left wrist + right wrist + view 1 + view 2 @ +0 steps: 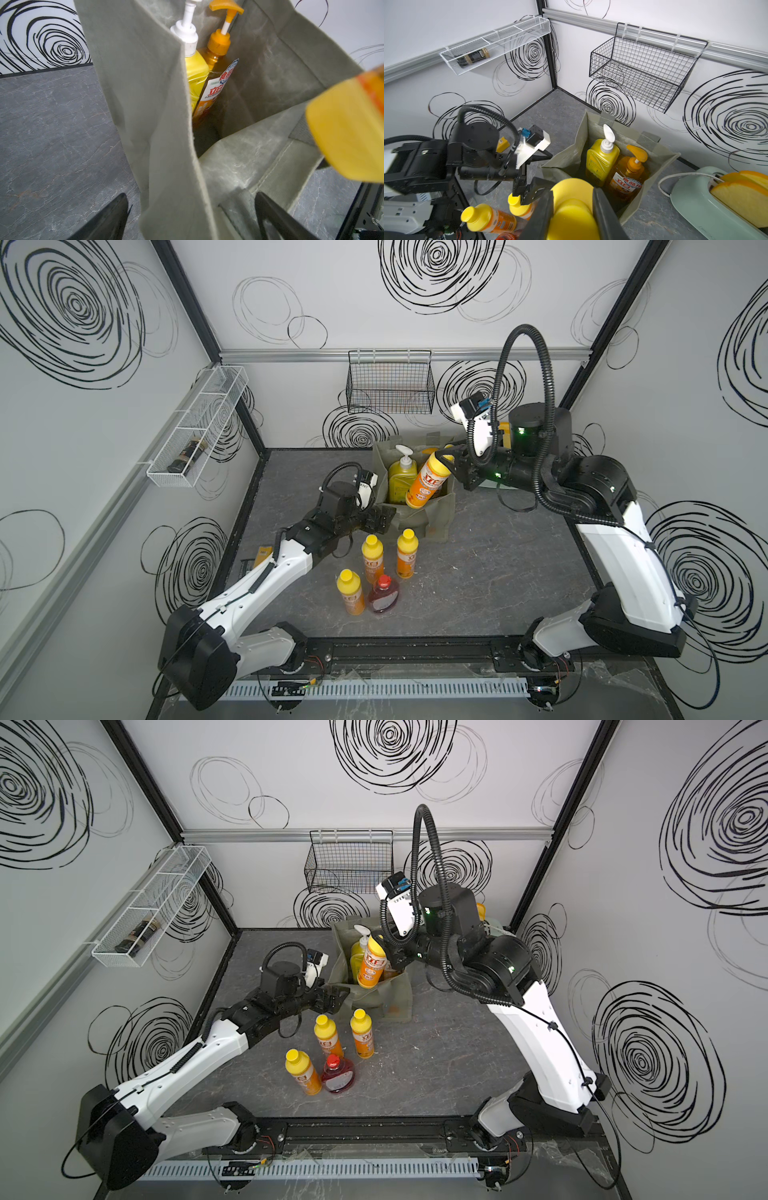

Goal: Pack dish soap into the shopping bag
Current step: Place the bottle of dish soap in the shopping bag.

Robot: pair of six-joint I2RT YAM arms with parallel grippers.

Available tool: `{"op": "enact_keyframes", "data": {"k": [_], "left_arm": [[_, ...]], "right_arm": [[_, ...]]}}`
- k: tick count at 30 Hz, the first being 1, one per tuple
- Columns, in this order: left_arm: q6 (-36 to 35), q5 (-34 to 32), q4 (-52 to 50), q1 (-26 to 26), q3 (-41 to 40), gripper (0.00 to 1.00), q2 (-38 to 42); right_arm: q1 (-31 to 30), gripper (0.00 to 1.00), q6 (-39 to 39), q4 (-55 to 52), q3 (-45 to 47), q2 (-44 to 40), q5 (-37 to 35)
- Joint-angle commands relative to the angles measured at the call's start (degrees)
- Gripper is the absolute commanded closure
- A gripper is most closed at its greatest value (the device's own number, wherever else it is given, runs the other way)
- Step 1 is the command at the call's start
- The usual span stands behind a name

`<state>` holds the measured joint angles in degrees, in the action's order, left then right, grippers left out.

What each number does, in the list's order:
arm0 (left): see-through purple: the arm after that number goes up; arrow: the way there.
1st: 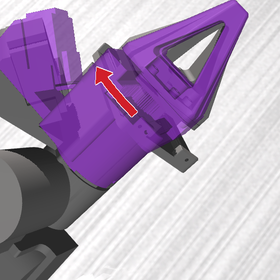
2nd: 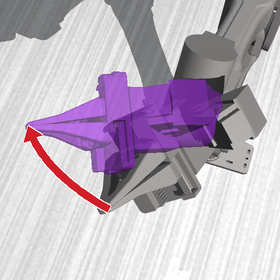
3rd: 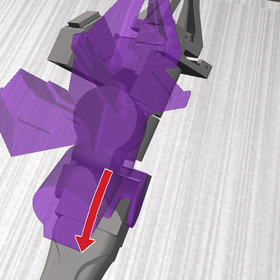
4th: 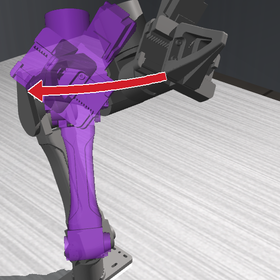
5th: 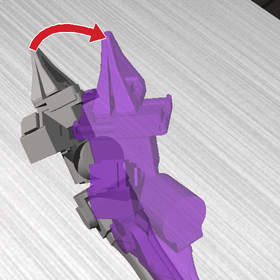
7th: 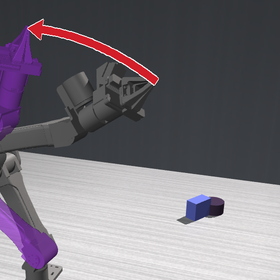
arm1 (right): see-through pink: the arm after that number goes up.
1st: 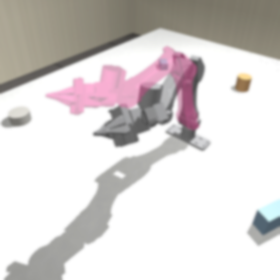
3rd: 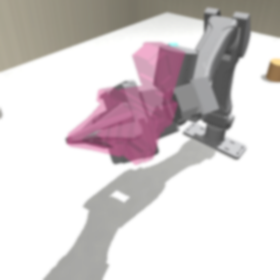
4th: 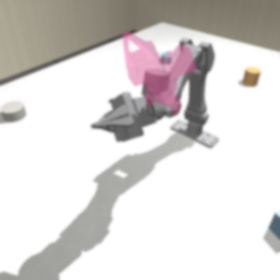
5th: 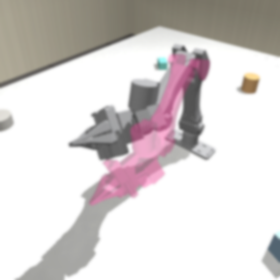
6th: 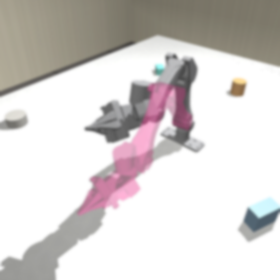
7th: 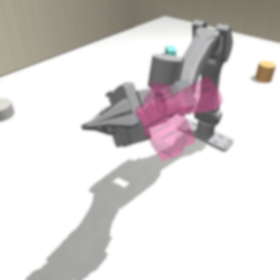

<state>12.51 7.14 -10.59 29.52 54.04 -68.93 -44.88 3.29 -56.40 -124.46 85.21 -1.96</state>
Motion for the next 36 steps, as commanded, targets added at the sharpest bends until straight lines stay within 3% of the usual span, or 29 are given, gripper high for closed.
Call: {"op": "enact_keyframes", "data": {"k": [1,19,36], "left_arm": [[-1.0,-1.1,0.3,0.0,0.1,0.04,0.9],[-0.9,-0.8,2.2,-0.4,-0.9,0.04,3.5],[-0.4,-1.6,6.5,-1.4,-3.5,0.04,9.8]], "right_arm": [[2.3,0.95,-1.7,14.6,3.1,0.6,2.3],[5.7,0.95,-4.0,33.5,20.1,5.2,2.1],[5.6,0.96,-5.5,39.2,25.7,11.3,0.5]]}}
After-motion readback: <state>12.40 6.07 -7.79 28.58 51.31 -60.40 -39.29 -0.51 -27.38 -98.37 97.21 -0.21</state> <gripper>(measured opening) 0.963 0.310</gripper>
